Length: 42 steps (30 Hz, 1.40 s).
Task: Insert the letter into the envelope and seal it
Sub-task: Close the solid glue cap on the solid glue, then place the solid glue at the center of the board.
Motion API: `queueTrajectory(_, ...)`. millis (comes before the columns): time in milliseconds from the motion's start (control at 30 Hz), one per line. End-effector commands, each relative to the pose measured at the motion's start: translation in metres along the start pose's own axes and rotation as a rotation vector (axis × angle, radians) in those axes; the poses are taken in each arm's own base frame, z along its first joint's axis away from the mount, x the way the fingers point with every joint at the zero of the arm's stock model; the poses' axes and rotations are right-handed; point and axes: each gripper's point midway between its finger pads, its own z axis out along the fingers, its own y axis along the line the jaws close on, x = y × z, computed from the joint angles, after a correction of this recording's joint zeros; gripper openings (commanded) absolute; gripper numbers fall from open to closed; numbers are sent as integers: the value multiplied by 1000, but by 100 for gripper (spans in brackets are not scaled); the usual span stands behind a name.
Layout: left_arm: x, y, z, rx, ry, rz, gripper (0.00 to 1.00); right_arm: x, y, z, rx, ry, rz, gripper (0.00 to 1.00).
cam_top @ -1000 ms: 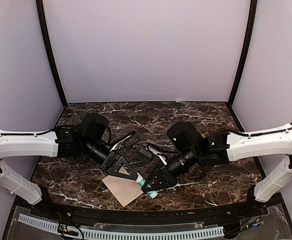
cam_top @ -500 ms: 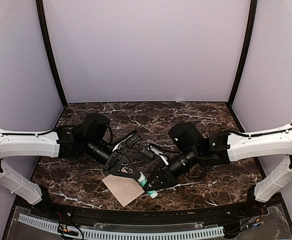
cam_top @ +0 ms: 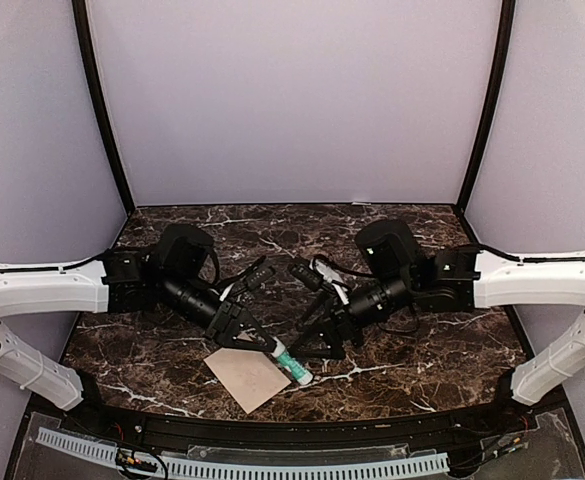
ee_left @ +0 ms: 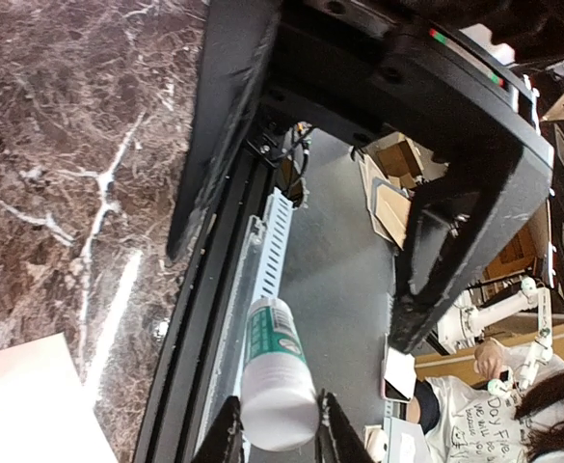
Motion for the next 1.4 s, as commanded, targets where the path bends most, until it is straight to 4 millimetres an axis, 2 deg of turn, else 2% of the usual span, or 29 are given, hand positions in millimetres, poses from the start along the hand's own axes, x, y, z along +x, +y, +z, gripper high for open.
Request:
queueTrajectory(0, -14, 19, -24, -134, -65, -14, 0, -22, -15, -22, 126, -111, -33, 84)
queueTrajectory(100, -17, 64, -53, -362, -110, -87, 0, -34, -20, -37, 175, -220, -14, 86)
queueTrajectory(133, -22, 78, -68, -430, -146, -112, 0, -36, -22, -42, 188, -251, -9, 86)
queueTrajectory(200, -20, 112, -100, -610, -180, -162, 0, -43, -25, -52, 227, -319, 2, 87)
queueTrajectory(233, -15, 130, -115, -715, -175, -180, 0, -45, -28, -57, 250, -344, 9, 87)
queueTrajectory(333, -6, 172, -160, -886, -188, -267, 0, -47, -39, -71, 338, -395, 40, 87)
queueTrajectory(467, 4, 218, -212, -1123, -168, -344, 0, -42, -57, -83, 455, -407, 96, 88)
queueTrajectory(500, 1, 224, -226, -1184, -175, -350, 0, -40, -60, -84, 471, -404, 105, 88)
queueTrajectory(533, 6, 236, -238, -1246, -150, -370, 0, -38, -63, -84, 482, -400, 114, 88)
queueTrajectory(567, -2, 238, -249, -1274, -164, -368, 0, -36, -64, -85, 488, -397, 121, 88)
queueTrajectory(600, 0, 246, -253, -1303, -139, -379, 0, -35, -66, -85, 496, -393, 127, 88)
queueTrajectory(800, -15, 270, -279, -1382, -132, -410, 0, -29, -71, -89, 515, -399, 147, 88)
queueTrajectory(900, -15, 280, -279, -1375, -108, -427, 0, -28, -71, -90, 516, -402, 153, 88)
queueTrajectory(1067, -11, 289, -276, -1361, -79, -450, 6, -24, -74, -91, 526, -399, 169, 88)
queueTrajectory(1133, -10, 291, -276, -1356, -82, -459, 10, -23, -75, -91, 525, -396, 173, 88)
queueTrajectory(1267, -10, 291, -276, -1349, -89, -460, 26, -22, -76, -89, 522, -389, 178, 88)
queueTrajectory(1333, -11, 290, -277, -1351, -94, -457, 37, -22, -76, -89, 524, -387, 181, 88)
queueTrajectory(1367, -12, 289, -278, -1354, -96, -455, 46, -22, -77, -89, 527, -386, 182, 88)
